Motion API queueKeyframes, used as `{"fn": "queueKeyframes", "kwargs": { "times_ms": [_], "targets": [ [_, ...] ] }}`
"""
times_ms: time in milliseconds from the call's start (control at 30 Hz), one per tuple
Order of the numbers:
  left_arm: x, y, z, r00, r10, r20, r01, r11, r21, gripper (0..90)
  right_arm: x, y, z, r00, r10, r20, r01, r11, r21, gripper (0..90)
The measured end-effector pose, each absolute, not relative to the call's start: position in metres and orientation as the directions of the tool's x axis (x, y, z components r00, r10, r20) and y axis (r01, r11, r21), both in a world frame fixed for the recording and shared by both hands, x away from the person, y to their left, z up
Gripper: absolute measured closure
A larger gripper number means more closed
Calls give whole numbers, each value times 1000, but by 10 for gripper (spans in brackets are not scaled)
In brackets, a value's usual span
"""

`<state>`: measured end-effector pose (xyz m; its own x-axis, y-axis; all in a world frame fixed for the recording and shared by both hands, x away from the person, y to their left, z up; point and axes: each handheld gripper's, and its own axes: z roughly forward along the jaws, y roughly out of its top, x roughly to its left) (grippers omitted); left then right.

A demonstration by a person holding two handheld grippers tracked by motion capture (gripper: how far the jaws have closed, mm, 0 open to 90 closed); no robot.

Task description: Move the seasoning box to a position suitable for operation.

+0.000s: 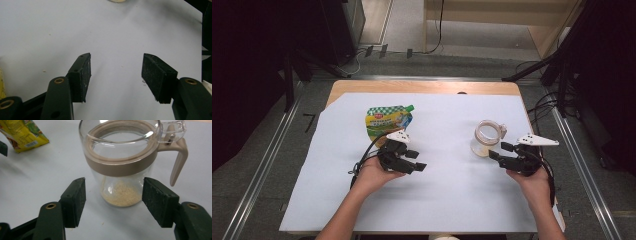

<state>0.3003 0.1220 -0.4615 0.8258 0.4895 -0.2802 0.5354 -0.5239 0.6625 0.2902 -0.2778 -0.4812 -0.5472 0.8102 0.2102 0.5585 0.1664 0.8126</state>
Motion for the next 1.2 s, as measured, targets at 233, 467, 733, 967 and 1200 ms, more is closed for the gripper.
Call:
{"fn": "queueKeyframes", "kwargs": {
  "times_ms": [233,467,733,967,1200],
  "targets": [
    [300,122,-460,829,482,-283,531,-520,669,412,295,-279,-484,-524,826,208,565,154,811,324],
    [300,121,-461,830,482,-280,530,-528,664,411,311,-267,-494,-525,826,205,574,165,802,236],
    [299,121,-462,829,484,-280,532,-529,661,410,319,-254,-508,-505,844,180,553,157,818,135],
    [299,122,-461,828,485,-280,533,-528,662,410,327,-246,-516,-504,851,147,514,159,843,101],
    [297,127,-461,824,495,-277,537,-523,661,410,334,-238,-521,-483,861,162,506,123,854,83]
  ]
}}
